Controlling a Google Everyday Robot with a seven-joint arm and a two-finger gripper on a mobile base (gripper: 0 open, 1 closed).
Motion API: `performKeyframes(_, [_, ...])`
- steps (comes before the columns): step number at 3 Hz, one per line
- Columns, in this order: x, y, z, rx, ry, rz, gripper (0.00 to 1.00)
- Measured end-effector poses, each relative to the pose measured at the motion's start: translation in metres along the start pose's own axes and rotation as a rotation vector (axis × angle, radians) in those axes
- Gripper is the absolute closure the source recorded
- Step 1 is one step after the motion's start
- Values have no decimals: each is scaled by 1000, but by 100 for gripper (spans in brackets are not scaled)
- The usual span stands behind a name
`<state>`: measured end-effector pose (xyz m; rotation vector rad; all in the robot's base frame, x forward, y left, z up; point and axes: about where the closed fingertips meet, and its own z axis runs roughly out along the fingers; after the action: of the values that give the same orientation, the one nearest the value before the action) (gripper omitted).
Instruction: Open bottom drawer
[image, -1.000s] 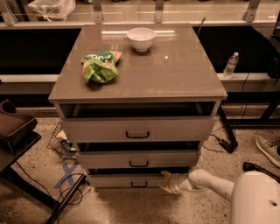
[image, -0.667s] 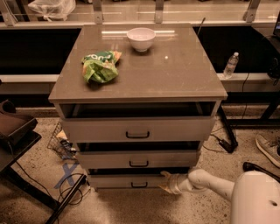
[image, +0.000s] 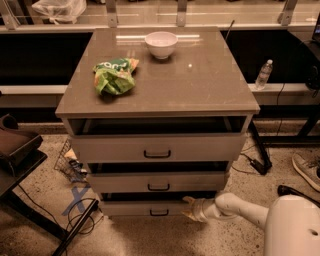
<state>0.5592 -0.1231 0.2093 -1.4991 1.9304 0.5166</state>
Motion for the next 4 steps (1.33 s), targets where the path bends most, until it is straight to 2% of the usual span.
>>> performKeyframes(2, [-2, 0, -2, 0, 0, 0, 100])
performKeyframes(3, [-5, 0, -5, 0, 0, 0, 79])
performKeyframes(4, [-7, 0, -6, -2, -1, 0, 48])
